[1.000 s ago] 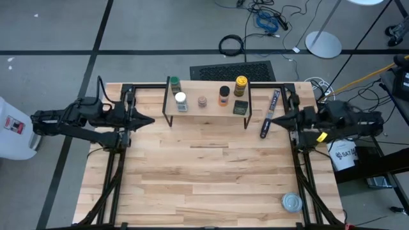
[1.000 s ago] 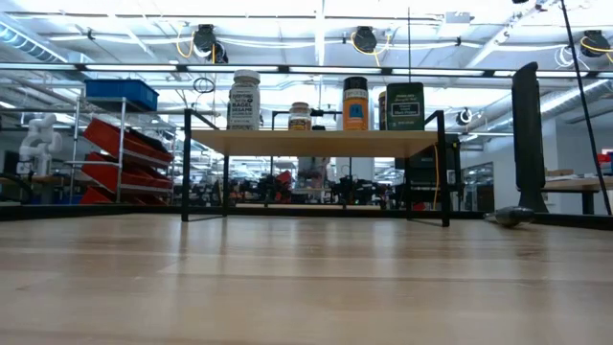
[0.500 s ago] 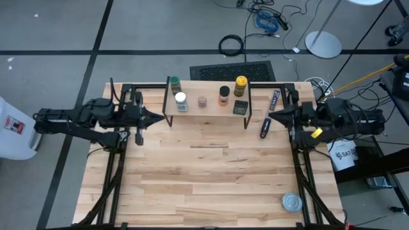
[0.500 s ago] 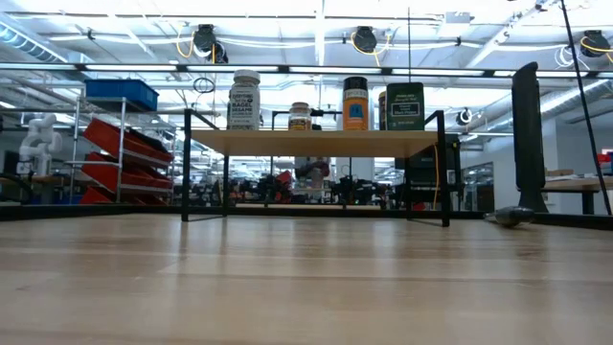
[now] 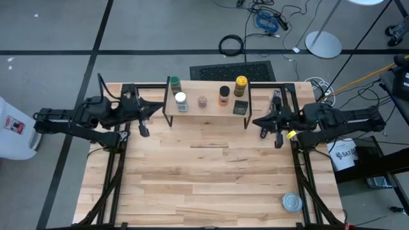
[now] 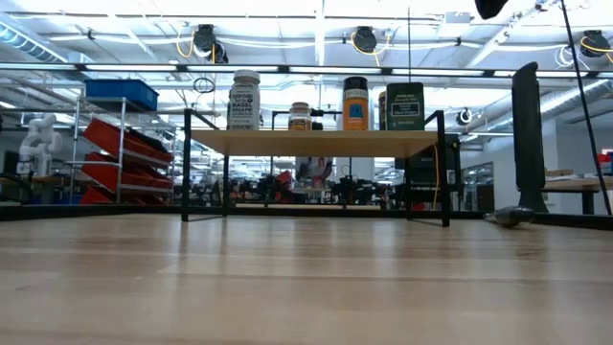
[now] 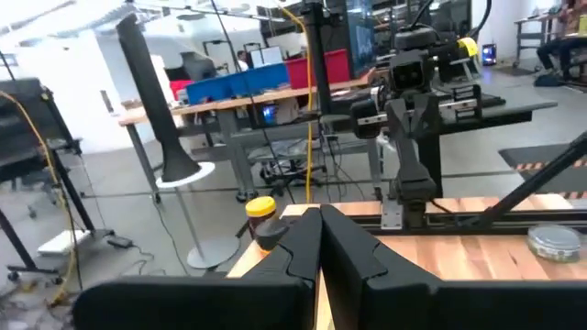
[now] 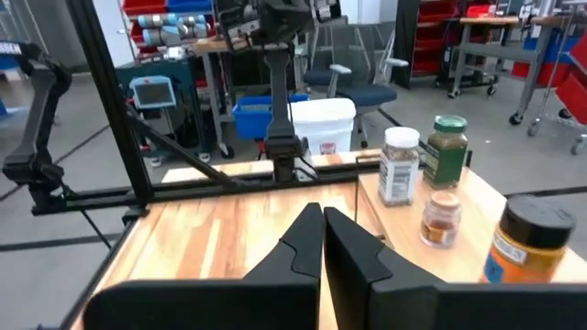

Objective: Shelf spices
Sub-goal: Remove the green seasoning bottle from the shelf

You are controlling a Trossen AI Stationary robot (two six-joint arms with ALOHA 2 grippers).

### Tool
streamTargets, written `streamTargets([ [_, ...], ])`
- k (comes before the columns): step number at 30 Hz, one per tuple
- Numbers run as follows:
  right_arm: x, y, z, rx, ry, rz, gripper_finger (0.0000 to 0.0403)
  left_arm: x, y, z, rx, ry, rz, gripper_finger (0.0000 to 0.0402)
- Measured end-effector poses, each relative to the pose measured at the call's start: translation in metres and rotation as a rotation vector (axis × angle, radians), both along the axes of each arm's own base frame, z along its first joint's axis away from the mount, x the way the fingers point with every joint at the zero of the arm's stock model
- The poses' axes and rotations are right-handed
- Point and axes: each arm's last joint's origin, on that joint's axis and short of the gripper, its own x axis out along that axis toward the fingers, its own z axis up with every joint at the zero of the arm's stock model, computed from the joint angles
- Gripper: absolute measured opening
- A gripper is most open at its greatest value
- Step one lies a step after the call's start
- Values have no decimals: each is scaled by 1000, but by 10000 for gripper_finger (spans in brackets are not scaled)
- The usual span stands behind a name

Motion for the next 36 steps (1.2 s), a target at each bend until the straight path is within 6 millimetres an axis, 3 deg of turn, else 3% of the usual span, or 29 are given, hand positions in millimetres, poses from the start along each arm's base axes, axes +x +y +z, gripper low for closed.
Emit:
streamTargets([
  [6, 4, 1, 1, -46, -11, 4, 0, 3, -1, -16, -212, 101, -11, 15],
  [18, 4, 1, -4, -61, 37, 7, 0, 34, -13, -46, -273, 351, -136, 15],
  [25, 3, 0, -9, -69, 95, 9, 0, 53, -12, -59, -182, 426, -70, 15],
  [29, 3, 0, -11, -72, 118, 9, 0, 60, -9, -57, -48, 402, 38, 15],
  [36, 2, 0, -14, -76, 143, 10, 0, 58, 1, -46, -130, 294, 141, 15],
])
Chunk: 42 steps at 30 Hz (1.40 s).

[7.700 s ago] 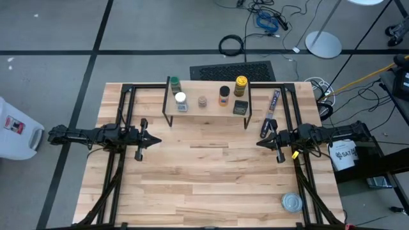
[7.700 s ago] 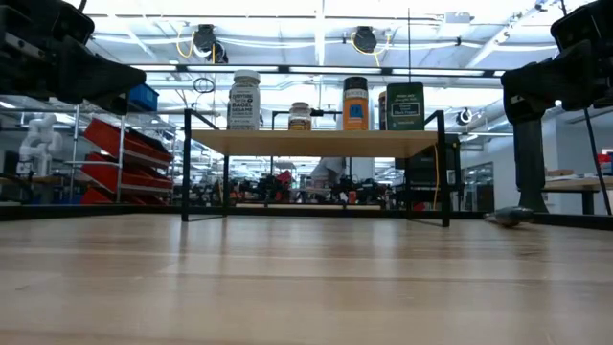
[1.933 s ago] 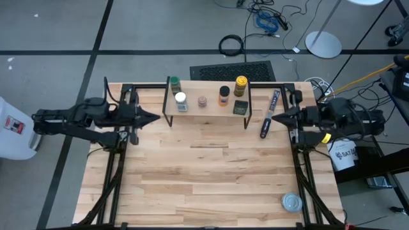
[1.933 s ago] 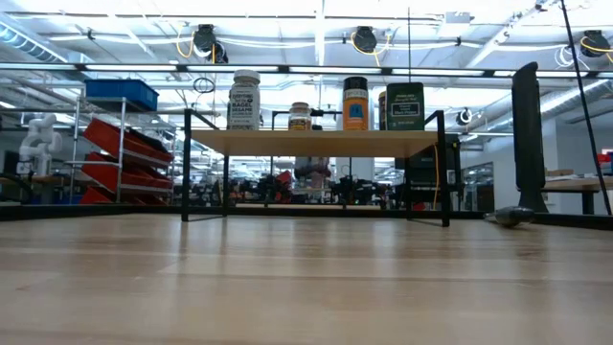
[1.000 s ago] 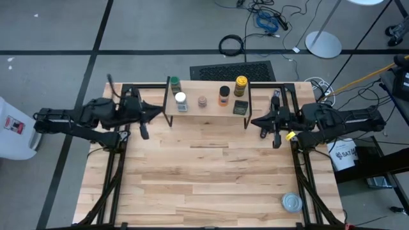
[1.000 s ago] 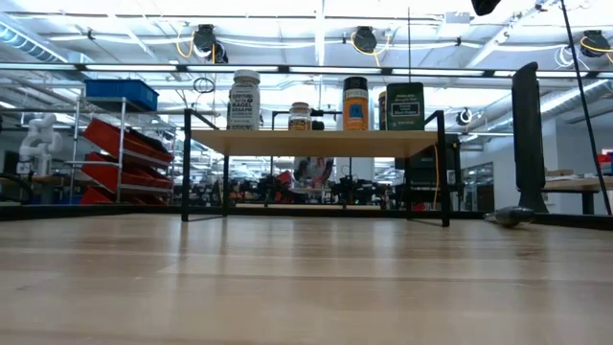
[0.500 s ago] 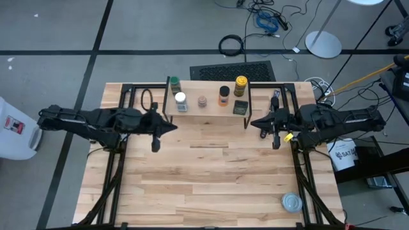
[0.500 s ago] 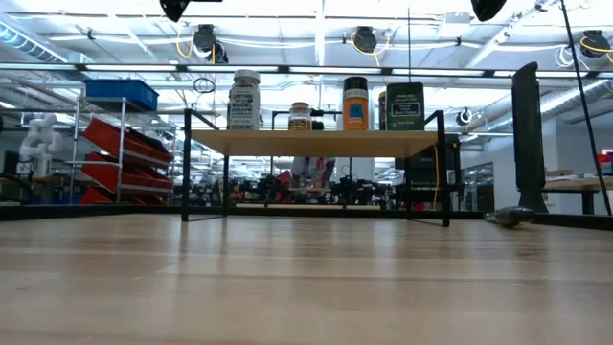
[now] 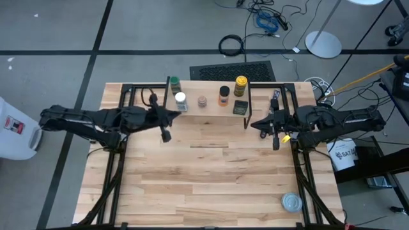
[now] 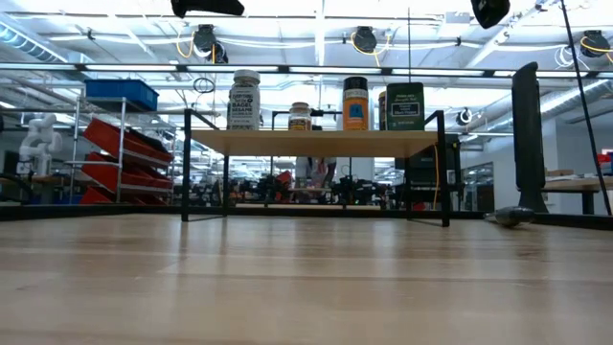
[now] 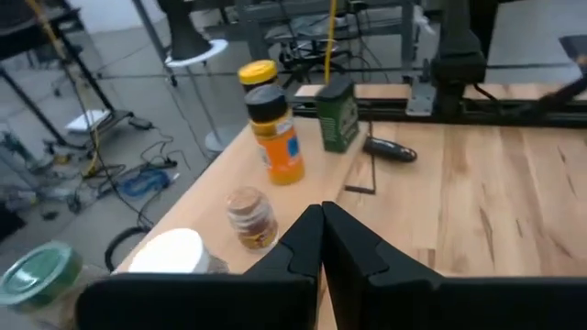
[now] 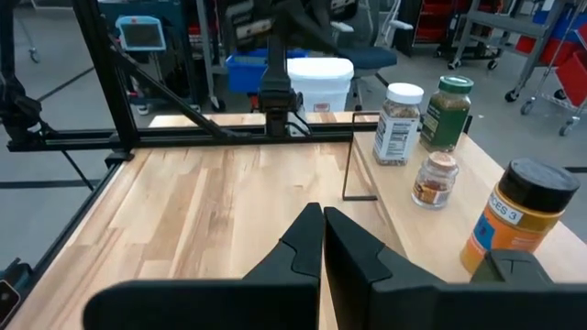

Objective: Shelf spices
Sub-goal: Remove the green seasoning bottle from the shelf

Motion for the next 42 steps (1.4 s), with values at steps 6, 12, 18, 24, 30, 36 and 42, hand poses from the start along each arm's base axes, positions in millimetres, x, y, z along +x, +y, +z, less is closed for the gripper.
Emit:
streamTargets([
  [6, 0, 0, -1, -22, 7, 4, 0, -2, 9, 21, 42, -21, -30, 15],
  [12, 0, 0, 0, -41, 8, 6, 0, -11, 21, 59, 249, -35, 69, 15],
  [18, 0, 0, 1, -52, -2, 7, 0, -27, 42, 99, 326, -81, 163, 16],
  [24, 0, -2, 1, -70, -2, -39, 0, -45, 53, 117, 156, -56, 73, 61],
  [30, 0, -2, 1, -61, -3, -40, 0, -47, 54, 106, 115, 31, 69, 117],
  [36, 0, -1, 1, -50, -3, -41, 0, -44, 54, 91, -29, 119, 97, 152],
  [42, 0, -1, 1, -47, -4, -41, 0, -28, 63, 80, -23, 214, 109, 272],
])
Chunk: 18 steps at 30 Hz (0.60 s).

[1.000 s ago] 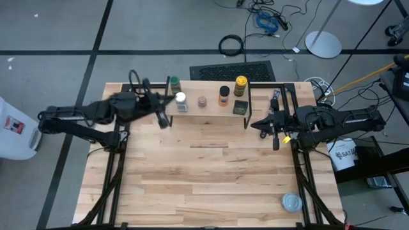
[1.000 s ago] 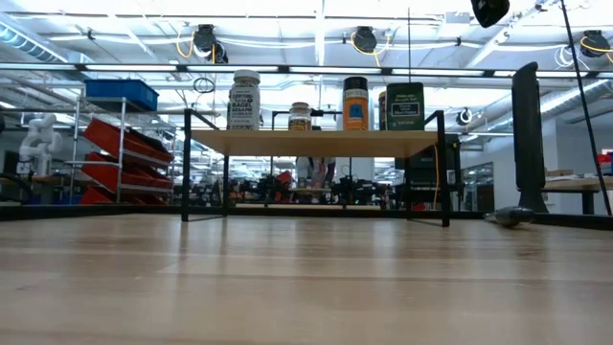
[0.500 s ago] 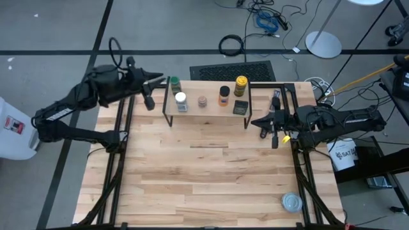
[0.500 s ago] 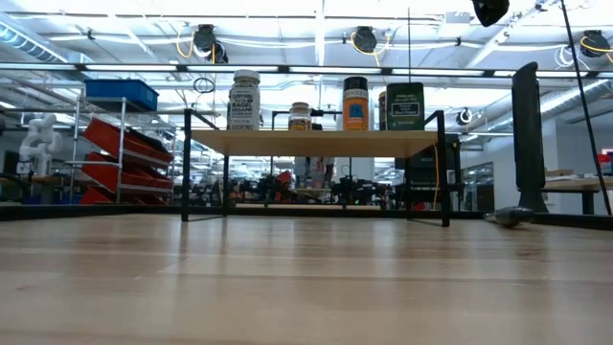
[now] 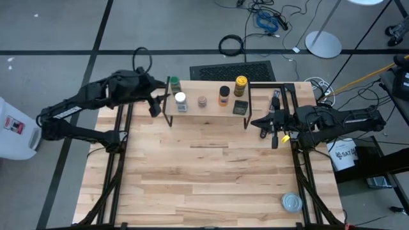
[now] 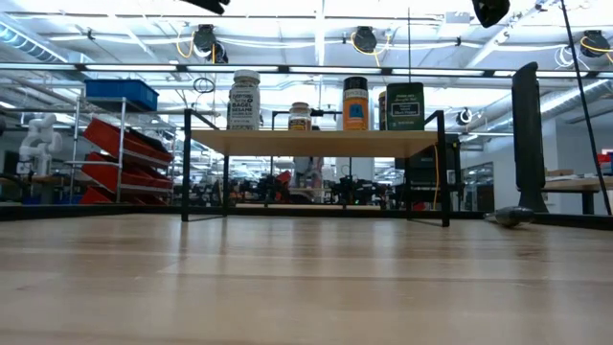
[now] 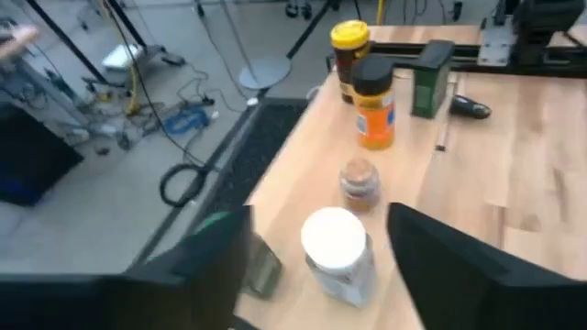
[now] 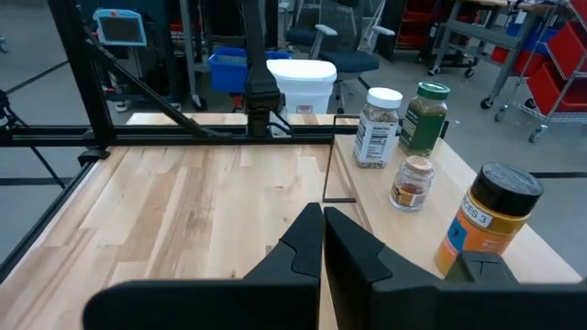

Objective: Shelf spices
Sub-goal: Remove the green seasoning bottle from the shelf

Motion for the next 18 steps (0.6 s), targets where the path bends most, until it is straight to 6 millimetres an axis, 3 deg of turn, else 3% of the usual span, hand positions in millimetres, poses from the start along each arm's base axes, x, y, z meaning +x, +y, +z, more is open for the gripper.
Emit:
streamTargets([
  [3, 0, 0, 0, 0, 0, 0, 0, 9, 12, -1, 64, 41, 25, 325],
  [6, 0, 0, 0, 1, 0, 0, 0, 17, 30, 2, 105, 58, 105, 350],
  [11, 0, 0, 0, 7, 1, -2, 0, 22, 52, 0, 81, 74, 158, 354],
  [18, -1, 0, -2, 8, 24, -3, 0, 30, 55, -14, -22, 128, 189, 354],
])
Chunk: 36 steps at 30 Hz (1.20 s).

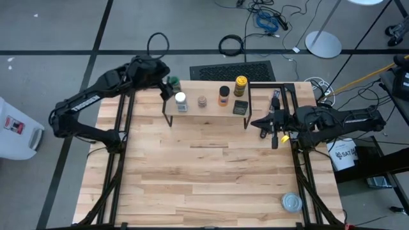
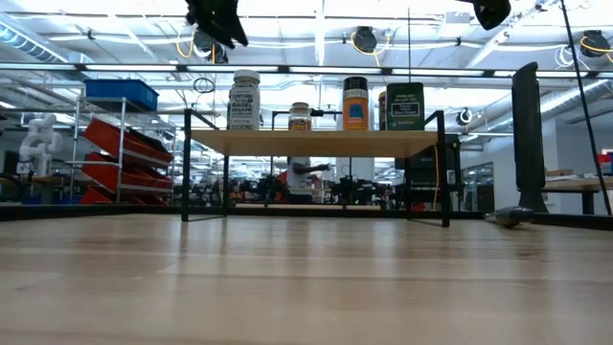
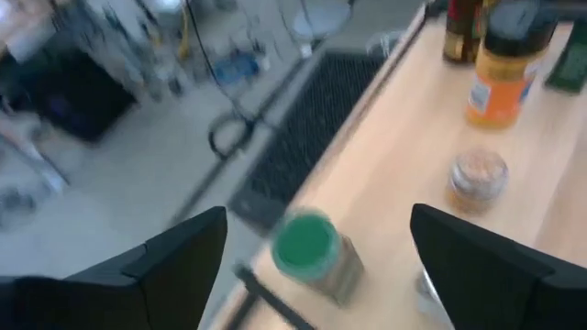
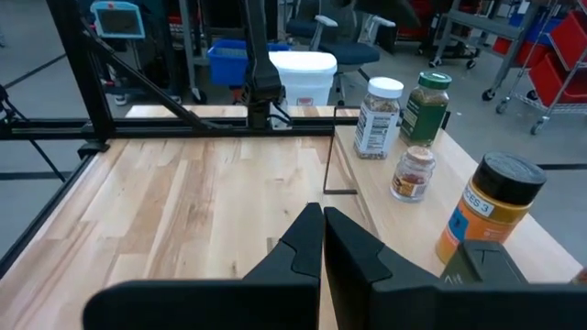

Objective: Shelf spices
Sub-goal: Remove the green seasoning bottle from the shelf

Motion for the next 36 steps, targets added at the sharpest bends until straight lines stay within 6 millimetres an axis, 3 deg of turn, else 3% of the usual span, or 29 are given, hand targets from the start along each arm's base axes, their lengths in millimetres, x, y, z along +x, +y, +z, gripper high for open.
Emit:
streamTargets([
  [8, 0, 0, -1, -1, 11, 0, 0, 7, 2, -9, -21, 69, -69, 354],
  [14, 0, 0, -1, 6, 9, -2, 0, 3, 17, -6, 45, 82, -60, 354],
  [19, 0, 0, -1, 6, 8, -2, 0, -2, 31, -9, 3, 70, -50, 354],
  [36, 0, 0, -1, 10, 8, -3, 0, 2, 31, -21, -123, 89, -72, 354],
])
